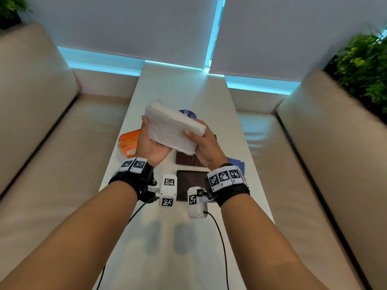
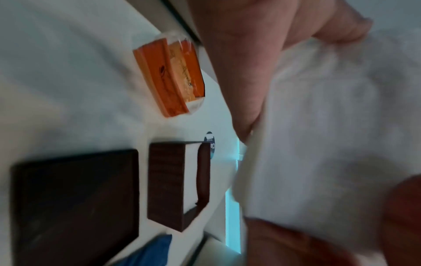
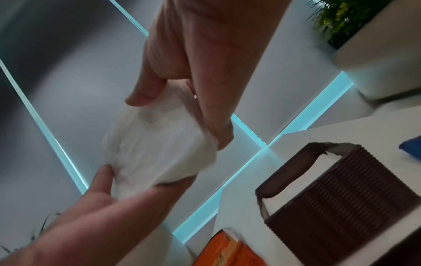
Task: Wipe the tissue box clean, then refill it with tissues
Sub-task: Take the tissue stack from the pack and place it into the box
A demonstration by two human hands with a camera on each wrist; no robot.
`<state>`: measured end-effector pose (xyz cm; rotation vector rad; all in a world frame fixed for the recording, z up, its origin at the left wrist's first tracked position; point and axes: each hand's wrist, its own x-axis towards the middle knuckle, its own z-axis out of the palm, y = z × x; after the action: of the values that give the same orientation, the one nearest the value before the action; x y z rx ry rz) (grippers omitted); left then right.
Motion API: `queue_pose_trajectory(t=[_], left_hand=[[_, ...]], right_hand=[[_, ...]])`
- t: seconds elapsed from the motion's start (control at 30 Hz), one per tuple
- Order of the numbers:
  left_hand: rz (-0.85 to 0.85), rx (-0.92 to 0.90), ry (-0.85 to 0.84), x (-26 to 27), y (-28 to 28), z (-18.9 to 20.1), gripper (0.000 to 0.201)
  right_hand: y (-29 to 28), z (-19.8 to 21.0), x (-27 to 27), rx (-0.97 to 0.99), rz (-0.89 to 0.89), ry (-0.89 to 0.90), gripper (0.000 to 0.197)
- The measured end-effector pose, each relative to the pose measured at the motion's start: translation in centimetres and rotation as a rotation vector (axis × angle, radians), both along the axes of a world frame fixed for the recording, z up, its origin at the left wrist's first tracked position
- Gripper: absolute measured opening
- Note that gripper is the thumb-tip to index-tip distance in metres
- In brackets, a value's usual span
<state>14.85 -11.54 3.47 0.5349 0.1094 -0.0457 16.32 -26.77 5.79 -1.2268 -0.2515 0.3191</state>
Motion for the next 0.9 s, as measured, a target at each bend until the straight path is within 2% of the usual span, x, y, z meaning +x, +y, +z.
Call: queue_pose_trajectory(t=[0.3,0.4,0.5,0.6,0.7,0.77,0.83,0.9], left_hand=[[-0.12,-0.127,-0.124,-0.3,-1.3,0.2,0.087],[-0.129,-0.11,-0.105,-0.3,-1.6,0.4,0.069],[-0.062,-0.11,0.0,-0.1,-1.7,0.4,0.065],[-0.06,-0.089,0.073,-0.1,-1.8,0.2,0.05],[0.009,-0.101,0.184,0.1,-1.9,-0.2,0.053],[0.034,-0.042,0.241,0.1,-1.4,-0.5,0.049],[0.003,0.127,0.269,0.0,-0.5,-1.0,0.035],[-0.056,0.351,0.342,-0.2,-0.2,-1.7,0.021]], right_hand=[[-0.2,-0.4,-1.0,-0.124,-0.111,-0.035,0.037],[-0.3,-0.2,-0.9,-0.184,-0.138,-0.049,0.038],[-0.4,-0.4,-0.7,-0.153,-0.115,-0.022,0.037],[-0.5,-0.5,-0.5,-0.159,-0.14,-0.002,0.039],[-0.6,-1.1,-0.3,-0.163,-0.118,0.077,0.04],[-1.2,-1.5,0.0,-0.145,-0.098,0.124,0.037],[-2.0,-2.2,0.4,-0.161,-0.033,0.224,0.036],[-2.2,-3.3,0.7,-0.284,-0.014,0.341,0.046]])
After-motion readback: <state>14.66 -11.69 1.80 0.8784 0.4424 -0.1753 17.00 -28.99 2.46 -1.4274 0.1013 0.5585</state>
